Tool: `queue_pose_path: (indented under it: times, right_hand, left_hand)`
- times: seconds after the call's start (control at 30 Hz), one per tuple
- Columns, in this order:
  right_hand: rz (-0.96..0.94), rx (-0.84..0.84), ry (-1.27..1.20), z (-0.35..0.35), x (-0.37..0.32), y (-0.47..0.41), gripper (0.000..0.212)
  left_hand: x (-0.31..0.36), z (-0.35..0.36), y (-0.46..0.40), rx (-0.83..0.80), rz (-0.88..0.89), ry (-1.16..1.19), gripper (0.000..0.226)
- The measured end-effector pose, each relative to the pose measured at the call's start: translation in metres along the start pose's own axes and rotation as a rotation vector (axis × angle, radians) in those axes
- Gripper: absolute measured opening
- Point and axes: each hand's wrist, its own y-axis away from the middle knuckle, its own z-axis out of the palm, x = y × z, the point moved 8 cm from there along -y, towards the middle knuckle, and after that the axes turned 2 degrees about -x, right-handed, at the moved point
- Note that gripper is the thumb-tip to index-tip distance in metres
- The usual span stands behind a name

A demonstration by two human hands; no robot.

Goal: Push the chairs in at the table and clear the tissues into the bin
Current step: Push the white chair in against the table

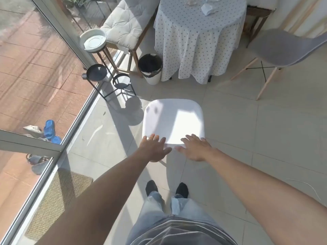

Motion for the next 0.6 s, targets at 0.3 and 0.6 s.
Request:
queue_pose_path:
  times: [0.3, 0.6]
  right_hand:
    - [-0.075, 0.163, 0.232, 0.009, -0.003, -0.005, 0.060]
    - [-0.108, 0.378, 0.184, -0.003, 0.003, -0.021, 0.074]
  left_hand:
    - [0.028, -0.006, -0.001, 0.191, 0.068, -0.084, 0.063]
    - [0.024, -0.025, -0.015, 0.245, 0.102, -0.136, 0.063]
